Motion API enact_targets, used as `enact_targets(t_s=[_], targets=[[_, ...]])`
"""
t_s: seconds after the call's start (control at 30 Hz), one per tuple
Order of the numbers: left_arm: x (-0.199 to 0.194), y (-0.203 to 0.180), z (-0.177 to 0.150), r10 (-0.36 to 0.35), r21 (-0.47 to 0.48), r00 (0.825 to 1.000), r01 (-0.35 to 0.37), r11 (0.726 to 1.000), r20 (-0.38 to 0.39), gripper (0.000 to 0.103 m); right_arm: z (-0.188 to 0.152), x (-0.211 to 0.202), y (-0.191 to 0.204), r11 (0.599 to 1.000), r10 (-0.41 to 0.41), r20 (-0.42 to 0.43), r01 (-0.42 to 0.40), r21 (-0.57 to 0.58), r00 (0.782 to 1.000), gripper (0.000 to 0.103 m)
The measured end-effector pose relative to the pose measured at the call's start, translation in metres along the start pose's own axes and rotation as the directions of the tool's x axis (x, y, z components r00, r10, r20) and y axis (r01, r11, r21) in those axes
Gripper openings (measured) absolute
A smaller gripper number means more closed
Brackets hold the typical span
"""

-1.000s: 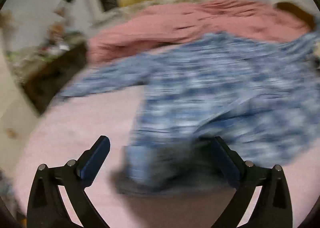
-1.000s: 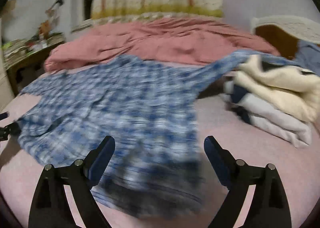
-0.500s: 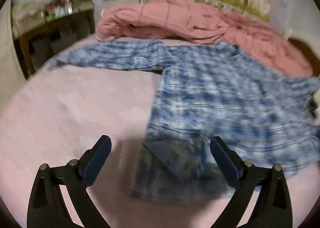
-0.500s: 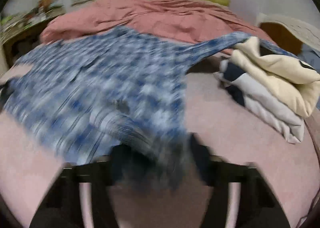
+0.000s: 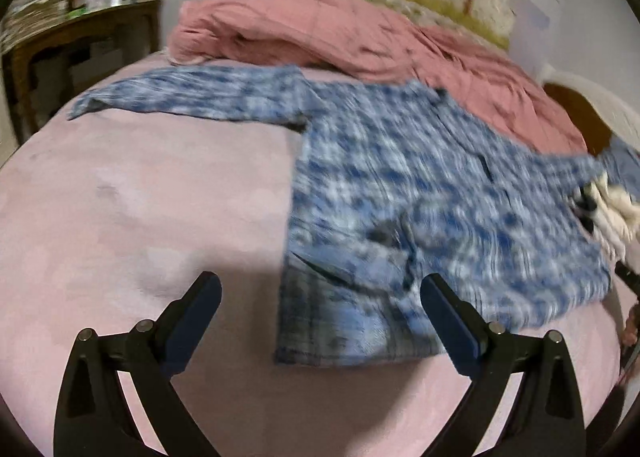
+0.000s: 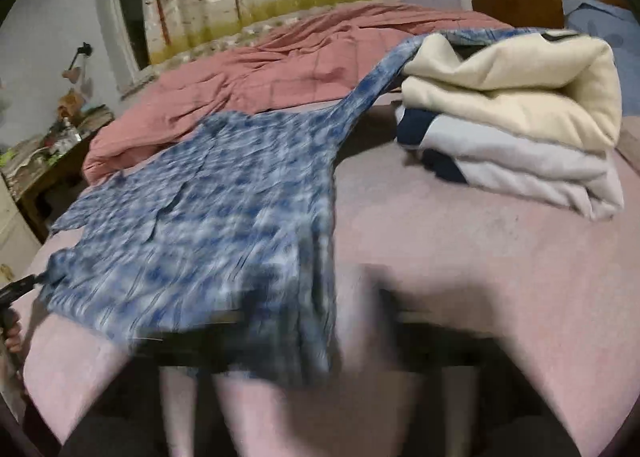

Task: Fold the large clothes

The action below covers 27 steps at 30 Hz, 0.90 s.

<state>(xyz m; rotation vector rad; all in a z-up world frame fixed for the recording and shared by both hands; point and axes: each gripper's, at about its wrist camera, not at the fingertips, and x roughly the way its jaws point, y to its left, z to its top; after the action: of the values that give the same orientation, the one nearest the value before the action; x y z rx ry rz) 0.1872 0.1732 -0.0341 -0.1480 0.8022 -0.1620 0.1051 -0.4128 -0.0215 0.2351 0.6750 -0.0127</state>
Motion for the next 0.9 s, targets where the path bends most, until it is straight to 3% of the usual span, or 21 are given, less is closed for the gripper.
enact_targets(t_s=[0.07,0.13,0.17,0.2,0.23,0.27,0.4,0.47,0.5,0.53,0.57,0.6,0.63,0.67,0.73,0.77,0.8,0.83,0.87,0.9], targets=[[0.014,-0.005,0.001,-0.019,0.043,1.000,0.020,0.999,-0.011,0.100,-0.005,0.003,0.003,0.999,0.039,-0.035,-0.039,-0.011,0.999,0.095],[0.039,-0.005,0.006,0.069,0.038,0.995,-0.066,0.997,-0.073,0.095,-0.007,0.014,0.005,0.998,0.055,-0.085,-0.055,-0.007,0.995,0.089],[0.044,-0.004,0.007,0.101,0.024,0.992,-0.100,0.995,-0.080,0.075,-0.008,0.021,0.007,0.999,0.044,-0.110,-0.045,-0.009,0.993,0.082],[0.044,-0.003,0.008,0.148,0.012,0.986,-0.147,0.989,-0.074,0.053,-0.010,0.030,0.008,1.000,0.021,-0.142,-0.024,-0.018,0.990,0.059],[0.040,-0.001,0.010,0.149,-0.004,0.987,-0.150,0.989,-0.054,0.041,-0.011,0.035,0.008,1.000,0.010,-0.156,-0.013,-0.018,0.988,0.031],[0.036,0.003,0.012,0.135,-0.032,0.990,-0.137,0.990,-0.037,0.024,-0.011,0.035,0.007,1.000,0.003,-0.148,-0.005,-0.008,0.989,0.026],[0.021,0.032,0.014,0.220,-0.200,0.976,-0.215,0.956,-0.001,0.009,-0.010,0.023,-0.003,0.999,-0.015,-0.087,0.018,0.039,0.996,0.006],[0.016,0.042,0.009,0.162,-0.246,0.987,-0.158,0.956,-0.002,0.008,-0.010,0.020,-0.007,0.999,-0.011,-0.078,0.015,0.052,0.997,0.003],[0.013,0.043,0.004,0.087,-0.258,0.996,-0.085,0.962,-0.006,0.008,-0.010,0.018,-0.009,0.998,0.001,-0.073,0.003,0.058,0.997,0.003],[0.011,0.043,0.000,0.013,-0.260,1.000,-0.016,0.965,-0.011,0.018,-0.011,0.017,-0.010,0.998,0.018,-0.066,-0.014,0.062,0.998,0.003],[0.007,0.040,-0.004,-0.075,-0.255,0.997,0.069,0.965,-0.013,0.033,-0.011,0.016,-0.011,0.997,0.033,-0.058,-0.029,0.065,0.998,0.003],[0.004,0.035,-0.007,-0.126,-0.241,0.992,0.121,0.963,-0.007,0.057,-0.011,0.014,-0.012,0.997,0.035,-0.052,-0.031,0.067,0.998,0.003],[0.001,0.028,-0.008,-0.137,-0.216,0.991,0.134,0.967,0.001,0.070,-0.011,0.013,-0.012,0.997,0.033,-0.051,-0.029,0.068,0.998,0.008],[-0.001,0.020,-0.008,-0.108,-0.178,0.994,0.108,0.978,0.009,0.084,-0.012,0.013,-0.011,0.997,0.032,-0.054,-0.028,0.068,0.998,0.015],[0.001,0.005,-0.007,-0.002,-0.107,1.000,0.003,0.994,0.009,0.085,-0.013,0.012,-0.009,0.997,0.053,-0.049,-0.050,0.057,0.997,0.070],[0.007,0.001,-0.008,0.036,-0.086,0.999,-0.037,0.996,-0.010,0.083,-0.013,0.012,-0.007,0.997,0.067,-0.044,-0.065,0.047,0.997,0.077],[0.017,-0.003,-0.010,0.050,-0.074,0.998,-0.053,0.996,-0.044,0.066,-0.013,0.012,-0.003,0.997,0.079,-0.050,-0.078,0.030,0.996,0.075],[0.024,-0.005,-0.012,0.061,-0.058,0.995,-0.065,0.996,-0.073,0.054,-0.013,0.015,-0.001,0.997,0.080,-0.070,-0.079,0.017,0.994,0.055],[0.025,-0.008,-0.012,0.101,-0.043,0.993,-0.104,0.994,-0.066,0.030,-0.014,0.023,0.002,0.998,0.066,-0.118,-0.066,0.006,0.991,0.038],[0.018,-0.008,-0.013,0.113,-0.044,0.993,-0.114,0.992,-0.035,0.005,-0.016,0.028,0.003,0.999,0.049,-0.139,-0.049,0.000,0.989,0.009]])
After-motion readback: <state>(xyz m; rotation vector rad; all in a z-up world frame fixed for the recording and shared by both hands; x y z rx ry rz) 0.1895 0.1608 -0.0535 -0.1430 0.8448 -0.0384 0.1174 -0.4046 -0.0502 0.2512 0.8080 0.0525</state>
